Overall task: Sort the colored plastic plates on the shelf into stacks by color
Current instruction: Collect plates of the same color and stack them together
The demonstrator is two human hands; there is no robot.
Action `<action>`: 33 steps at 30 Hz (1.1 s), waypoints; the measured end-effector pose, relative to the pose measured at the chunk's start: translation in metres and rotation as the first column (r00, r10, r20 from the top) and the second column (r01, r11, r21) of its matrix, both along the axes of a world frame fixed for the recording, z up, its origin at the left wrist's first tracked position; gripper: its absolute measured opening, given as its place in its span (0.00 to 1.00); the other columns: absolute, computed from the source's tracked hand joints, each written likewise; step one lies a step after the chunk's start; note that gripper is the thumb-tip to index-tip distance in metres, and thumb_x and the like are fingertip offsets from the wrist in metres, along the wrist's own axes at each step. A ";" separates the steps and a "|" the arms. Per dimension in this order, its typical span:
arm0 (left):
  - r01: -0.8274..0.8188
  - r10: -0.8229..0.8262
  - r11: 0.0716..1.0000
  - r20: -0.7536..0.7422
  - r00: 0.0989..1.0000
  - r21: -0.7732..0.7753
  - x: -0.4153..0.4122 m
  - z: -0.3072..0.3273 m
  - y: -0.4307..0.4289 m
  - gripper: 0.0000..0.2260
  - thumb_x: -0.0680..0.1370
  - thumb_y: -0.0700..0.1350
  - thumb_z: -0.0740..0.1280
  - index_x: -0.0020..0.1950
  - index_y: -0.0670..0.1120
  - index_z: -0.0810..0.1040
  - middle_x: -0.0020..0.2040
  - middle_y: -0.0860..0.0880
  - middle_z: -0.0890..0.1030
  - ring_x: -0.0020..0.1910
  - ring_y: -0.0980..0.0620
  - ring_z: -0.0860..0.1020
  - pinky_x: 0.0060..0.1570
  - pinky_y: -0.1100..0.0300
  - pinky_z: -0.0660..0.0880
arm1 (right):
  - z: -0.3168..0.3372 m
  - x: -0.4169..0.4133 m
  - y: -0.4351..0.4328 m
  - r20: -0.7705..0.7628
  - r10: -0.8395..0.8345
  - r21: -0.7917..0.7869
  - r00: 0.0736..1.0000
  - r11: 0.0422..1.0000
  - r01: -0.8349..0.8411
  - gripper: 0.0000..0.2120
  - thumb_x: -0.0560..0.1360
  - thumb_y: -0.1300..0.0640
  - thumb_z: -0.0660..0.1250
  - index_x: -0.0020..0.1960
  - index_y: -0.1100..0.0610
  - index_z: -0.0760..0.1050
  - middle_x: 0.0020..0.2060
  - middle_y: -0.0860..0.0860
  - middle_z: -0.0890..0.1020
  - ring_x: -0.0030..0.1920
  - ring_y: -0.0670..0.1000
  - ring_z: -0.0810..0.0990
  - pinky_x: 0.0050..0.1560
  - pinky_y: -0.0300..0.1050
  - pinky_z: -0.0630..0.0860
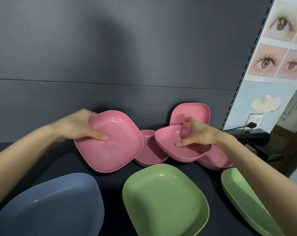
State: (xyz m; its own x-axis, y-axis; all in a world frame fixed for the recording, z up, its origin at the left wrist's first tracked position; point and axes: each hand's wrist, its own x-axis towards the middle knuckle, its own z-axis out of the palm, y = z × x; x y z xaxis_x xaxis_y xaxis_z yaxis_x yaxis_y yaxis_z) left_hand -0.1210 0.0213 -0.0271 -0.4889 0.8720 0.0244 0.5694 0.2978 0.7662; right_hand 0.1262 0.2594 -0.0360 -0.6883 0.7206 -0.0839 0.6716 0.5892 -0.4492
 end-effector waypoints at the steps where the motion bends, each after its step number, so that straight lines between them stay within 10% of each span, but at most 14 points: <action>1: -0.006 0.006 1.000 0.014 1.000 0.013 0.001 0.001 0.000 0.12 0.65 0.37 0.78 0.45 0.46 0.82 0.39 0.49 0.85 0.36 0.53 0.83 0.31 0.66 0.77 | 0.000 0.000 0.001 -0.023 0.002 -0.019 1.000 1.000 -0.003 0.51 0.61 0.47 0.79 0.74 0.55 0.53 0.66 0.51 0.70 0.62 0.53 0.71 0.61 0.43 0.68; 10: -0.090 0.060 0.981 0.169 0.984 0.172 0.006 0.006 0.003 0.12 0.67 0.40 0.77 0.48 0.47 0.81 0.38 0.55 0.85 0.35 0.59 0.83 0.29 0.70 0.76 | 0.023 0.010 -0.004 -0.372 0.017 -0.143 0.928 0.987 -0.076 0.27 0.62 0.62 0.79 0.55 0.48 0.71 0.44 0.43 0.80 0.42 0.41 0.79 0.34 0.30 0.73; 23: -0.297 0.161 0.815 0.299 0.941 0.497 0.032 0.017 -0.045 0.11 0.74 0.36 0.69 0.48 0.52 0.77 0.44 0.52 0.81 0.42 0.53 0.80 0.39 0.60 0.74 | 0.050 0.000 -0.079 -0.731 -0.066 -0.102 0.679 0.995 -0.013 0.27 0.58 0.60 0.82 0.54 0.55 0.77 0.45 0.50 0.84 0.44 0.51 0.84 0.45 0.46 0.80; 33: -0.403 0.318 0.715 0.247 0.915 0.571 0.076 0.016 -0.169 0.12 0.72 0.35 0.71 0.49 0.50 0.77 0.45 0.51 0.82 0.42 0.53 0.81 0.39 0.62 0.75 | 0.059 -0.005 -0.199 -0.864 0.029 -0.073 0.503 0.981 -0.182 0.22 0.62 0.63 0.79 0.52 0.54 0.75 0.42 0.45 0.81 0.39 0.41 0.80 0.34 0.30 0.75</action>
